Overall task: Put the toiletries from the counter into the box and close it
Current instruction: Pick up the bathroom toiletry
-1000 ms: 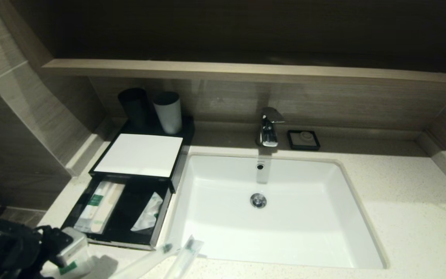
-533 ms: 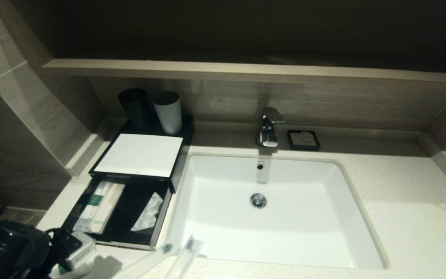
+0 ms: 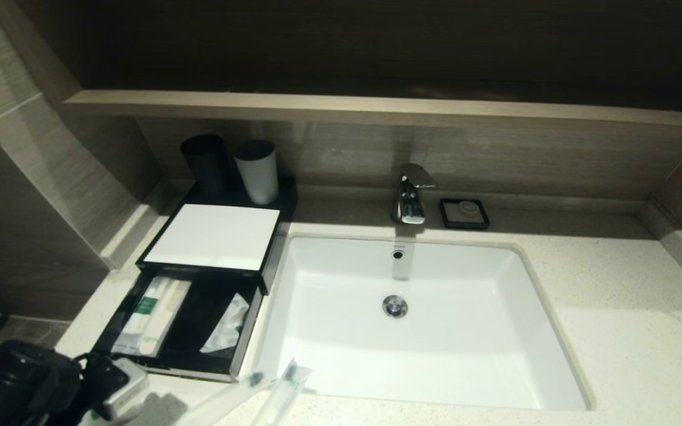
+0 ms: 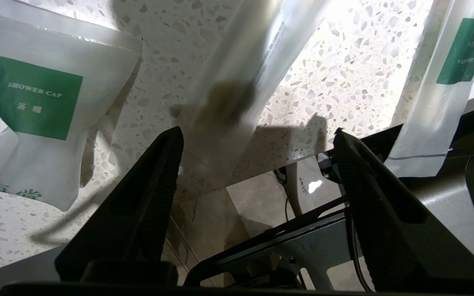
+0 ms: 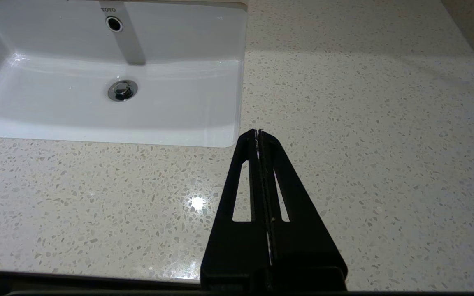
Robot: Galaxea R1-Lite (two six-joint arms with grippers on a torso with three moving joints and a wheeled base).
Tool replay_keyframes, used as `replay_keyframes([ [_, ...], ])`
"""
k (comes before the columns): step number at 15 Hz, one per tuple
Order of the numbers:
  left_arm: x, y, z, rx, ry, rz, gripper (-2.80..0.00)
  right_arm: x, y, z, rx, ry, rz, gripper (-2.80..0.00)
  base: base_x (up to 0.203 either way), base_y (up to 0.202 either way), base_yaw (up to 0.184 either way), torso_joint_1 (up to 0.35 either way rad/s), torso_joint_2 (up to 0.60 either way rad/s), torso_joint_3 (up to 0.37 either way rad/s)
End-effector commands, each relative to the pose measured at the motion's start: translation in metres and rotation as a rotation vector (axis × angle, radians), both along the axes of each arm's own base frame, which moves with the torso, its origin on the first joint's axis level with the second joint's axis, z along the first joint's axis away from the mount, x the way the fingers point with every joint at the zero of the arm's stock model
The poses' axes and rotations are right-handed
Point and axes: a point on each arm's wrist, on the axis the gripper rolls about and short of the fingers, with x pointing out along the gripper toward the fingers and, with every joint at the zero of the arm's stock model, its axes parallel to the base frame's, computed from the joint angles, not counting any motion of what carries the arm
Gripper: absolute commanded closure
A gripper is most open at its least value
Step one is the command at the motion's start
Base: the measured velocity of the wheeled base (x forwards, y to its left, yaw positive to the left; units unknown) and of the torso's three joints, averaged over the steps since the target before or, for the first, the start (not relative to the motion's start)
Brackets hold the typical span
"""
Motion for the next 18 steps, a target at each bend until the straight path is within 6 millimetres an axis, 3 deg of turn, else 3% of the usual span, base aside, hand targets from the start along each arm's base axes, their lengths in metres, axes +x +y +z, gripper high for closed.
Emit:
replay_keyframes([
  [1, 0.003, -0.001, -0.004, 0.013, 0.024, -0.003, -2.80, 0.000, 0.000, 0.000, 0.000, 0.001, 0.000, 0.00, 0.000, 0.000, 0.000, 0.000, 0.00, 0.000],
  [18, 0.018, -0.006, -0.019, 0.020, 0.046, 0.000, -2.80, 0.000, 0.000, 0.000, 0.000, 0.001, 0.000, 0.00, 0.000, 0.000, 0.000, 0.000, 0.00, 0.000],
])
